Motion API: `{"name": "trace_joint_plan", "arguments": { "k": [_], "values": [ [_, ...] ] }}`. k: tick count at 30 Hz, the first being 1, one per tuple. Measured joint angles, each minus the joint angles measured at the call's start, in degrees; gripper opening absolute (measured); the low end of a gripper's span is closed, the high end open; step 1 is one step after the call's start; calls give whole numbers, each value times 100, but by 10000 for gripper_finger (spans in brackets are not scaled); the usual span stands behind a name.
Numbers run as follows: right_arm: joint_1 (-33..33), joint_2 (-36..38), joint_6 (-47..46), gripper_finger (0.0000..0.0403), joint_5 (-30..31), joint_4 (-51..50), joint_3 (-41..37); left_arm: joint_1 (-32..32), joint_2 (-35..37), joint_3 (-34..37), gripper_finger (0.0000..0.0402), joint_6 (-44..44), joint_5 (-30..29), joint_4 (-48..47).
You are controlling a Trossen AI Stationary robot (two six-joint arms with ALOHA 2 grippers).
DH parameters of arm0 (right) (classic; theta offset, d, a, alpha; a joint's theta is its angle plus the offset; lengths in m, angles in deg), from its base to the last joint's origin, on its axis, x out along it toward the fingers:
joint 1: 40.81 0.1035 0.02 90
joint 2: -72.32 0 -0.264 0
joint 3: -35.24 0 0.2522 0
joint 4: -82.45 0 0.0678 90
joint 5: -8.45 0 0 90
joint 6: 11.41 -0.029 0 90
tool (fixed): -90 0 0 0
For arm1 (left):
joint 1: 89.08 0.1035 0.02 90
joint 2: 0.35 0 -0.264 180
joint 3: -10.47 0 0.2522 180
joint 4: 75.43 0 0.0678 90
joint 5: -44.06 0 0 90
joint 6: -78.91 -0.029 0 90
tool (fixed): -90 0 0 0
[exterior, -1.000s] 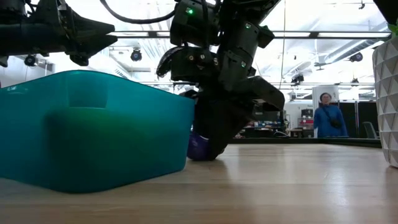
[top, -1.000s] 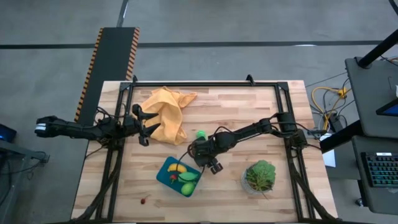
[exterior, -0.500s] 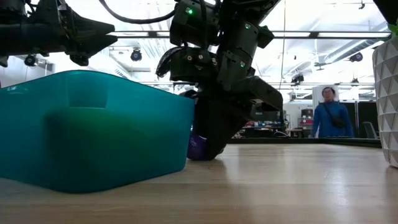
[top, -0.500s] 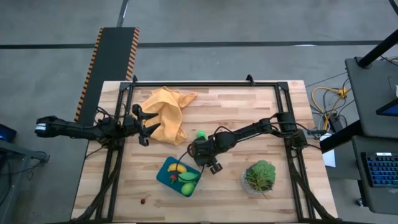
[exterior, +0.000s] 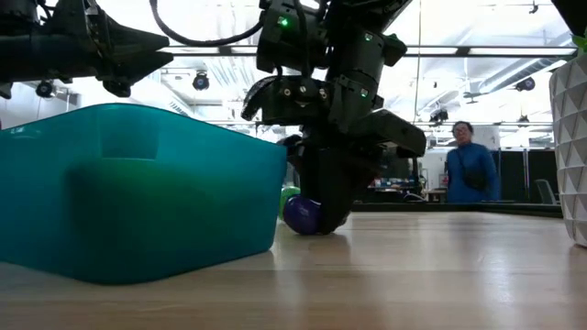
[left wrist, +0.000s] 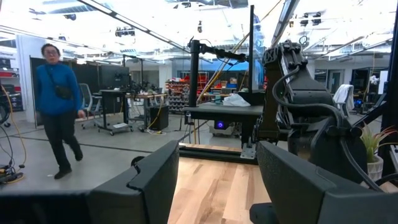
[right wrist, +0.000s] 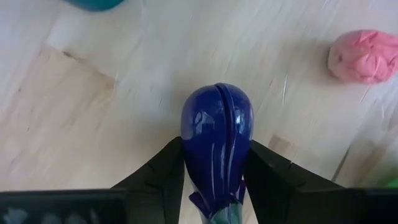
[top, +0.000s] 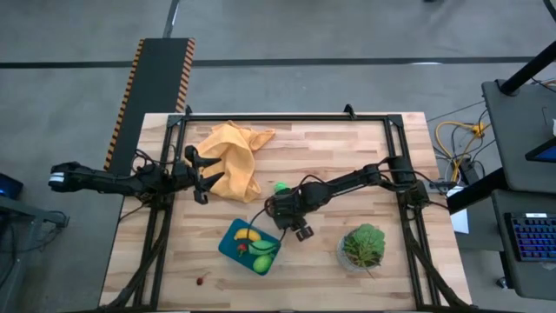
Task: Pick and placing Produce into tupperware
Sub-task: Put the eggplant into the blue bin
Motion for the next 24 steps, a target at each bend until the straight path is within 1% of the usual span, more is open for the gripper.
{"name": "trace_joint_plan", "arguments": {
  "k": [4, 9, 17, 20, 24],
  "values": [
    [2, 22, -59, 137, -12, -123, 19, 0, -1, -1, 206, 2, 0, -1],
    [0, 129, -143, 137, -124, -607, 122, -1, -1, 0, 206, -3, 0, -1],
    [-11, 689, -148, 137, -219, -427, 136, -1, 0, -1, 206, -3, 0, 0],
    [-9, 957, -147, 137, -429, -239, 136, 0, 1, 0, 206, -3, 0, -2],
    [-7, 1296, -149, 136, -863, 149, 77, 0, 1, -2, 206, -3, 0, -2]
  ]
}}
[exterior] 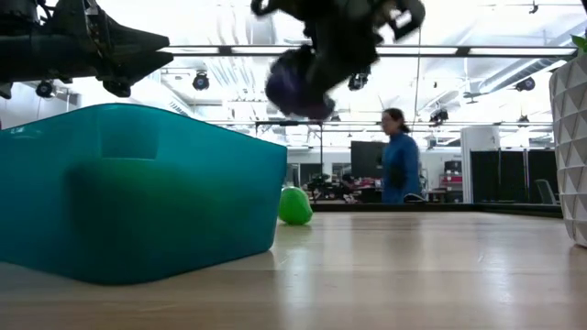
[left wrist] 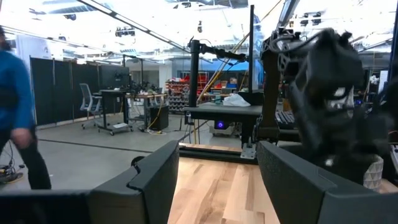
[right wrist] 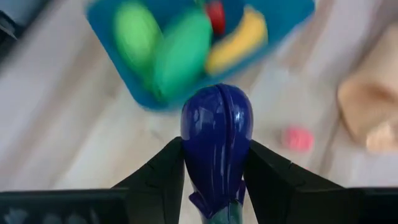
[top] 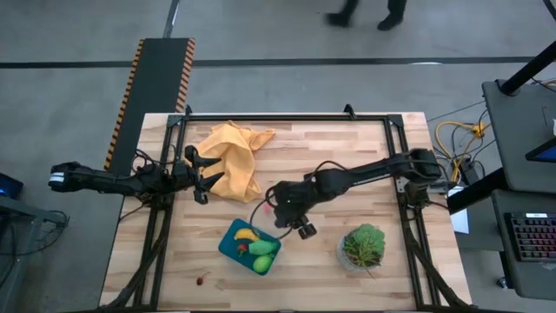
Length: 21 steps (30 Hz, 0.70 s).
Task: Pick and placing Produce into tupperware
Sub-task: Put the eggplant into the blue bin
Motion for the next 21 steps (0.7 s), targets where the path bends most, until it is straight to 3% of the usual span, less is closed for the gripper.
{"name": "trace_joint_plan", "arguments": {
  "k": [6, 21],
  "values": [
    [13, 225, 1, 136, -642, 915, -121, -1, -2, 2, 206, 0, 0, -1],
    [209, 177, -257, 136, -799, 3214, -780, 0, 0, 2, 206, 2, 0, 0]
  ]
}}
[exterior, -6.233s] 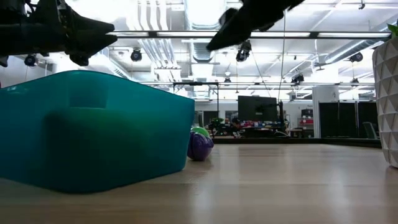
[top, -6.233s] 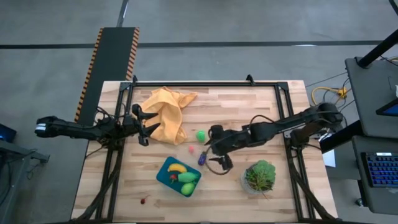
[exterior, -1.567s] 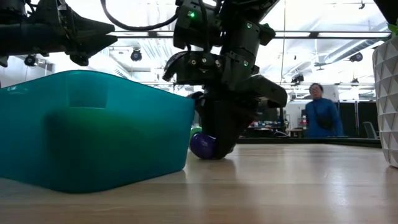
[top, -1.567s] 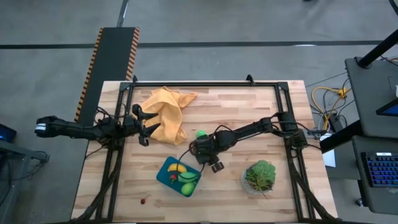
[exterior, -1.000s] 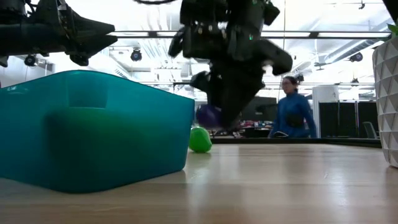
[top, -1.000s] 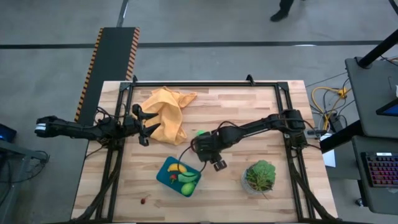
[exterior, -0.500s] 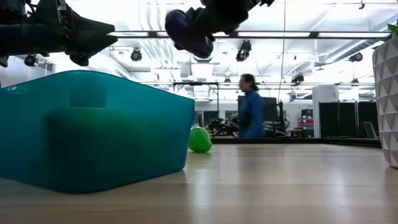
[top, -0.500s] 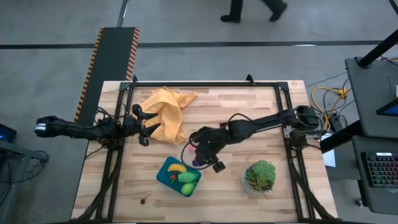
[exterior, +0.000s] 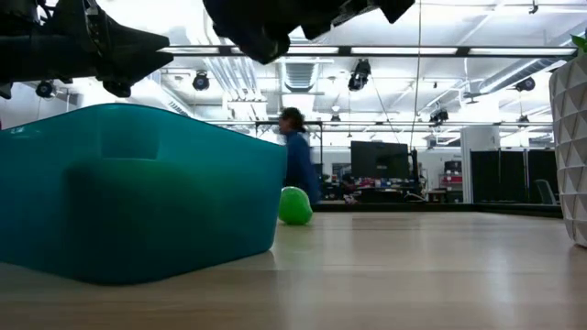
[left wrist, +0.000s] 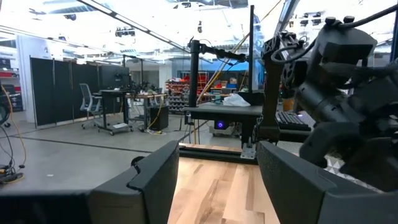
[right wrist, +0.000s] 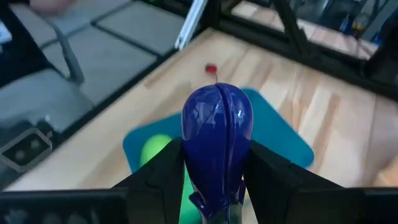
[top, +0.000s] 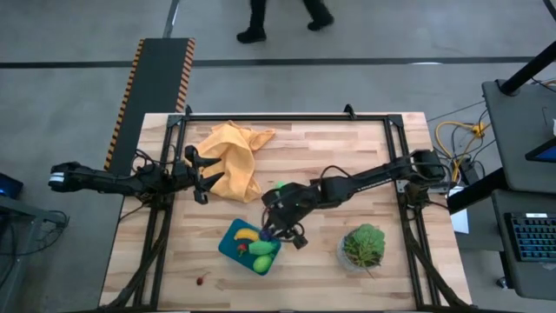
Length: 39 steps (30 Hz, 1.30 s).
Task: Pick and placing Produce into tupperware
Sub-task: Put the eggplant into the blue bin
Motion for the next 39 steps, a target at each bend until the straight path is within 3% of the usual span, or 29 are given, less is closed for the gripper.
{"name": "trace_joint_plan", "arguments": {
  "k": [10, 16, 21, 32, 39],
  "values": [
    [285, -35, -906, 136, 36, 1829, -452, 0, -2, 0, 206, -2, 0, 0],
    [454, -47, -945, 136, 983, 1968, -464, -2, -2, 0, 206, 0, 0, 0],
    [525, -417, -1187, 136, 1114, 2593, -432, 0, 0, -2, 206, 0, 2, 3],
    [492, -1341, -1682, 136, 1534, 2377, 385, 0, -2, -1, 206, -2, 0, 1],
    [491, -1916, -1862, 136, 1689, 1303, 1216, -1, -2, 0, 206, -4, -17, 0]
  ]
}}
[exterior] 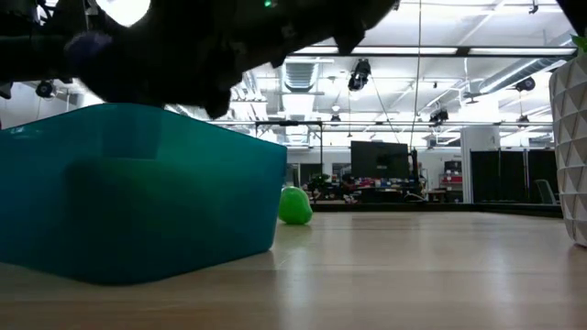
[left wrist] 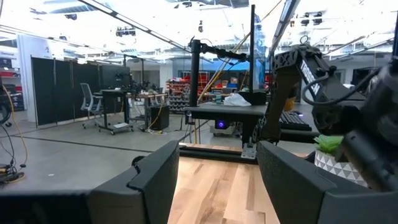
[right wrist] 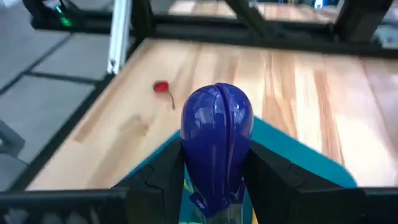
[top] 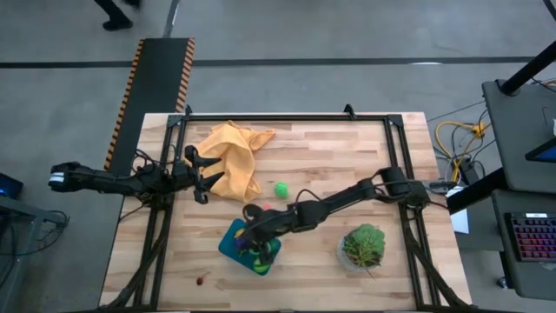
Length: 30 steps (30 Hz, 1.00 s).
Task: Pick and placing Produce into tupperware
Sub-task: Put the eggplant into the blue bin
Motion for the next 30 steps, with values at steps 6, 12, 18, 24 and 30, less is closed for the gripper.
{"name": "trace_joint_plan", "arguments": {
  "k": [6, 12, 18, 24, 30],
  "values": [
    [-35, -345, -16, 136, 256, -1116, 724, 1, 0, 0, 206, 4, 0, 0],
    [-57, -635, 7, 137, 284, -1663, 1192, -1, 0, 0, 206, 0, 0, 0],
    [-70, -724, 19, 137, 280, -1780, 1244, -1, 0, 0, 206, 0, 0, -2],
    [-84, -723, 72, 137, 284, -1788, 1244, -1, 0, 0, 206, -2, 0, -4],
    [-86, -722, 75, 137, 282, -1786, 1242, -1, 0, 0, 206, 2, 0, -5]
  ]
}}
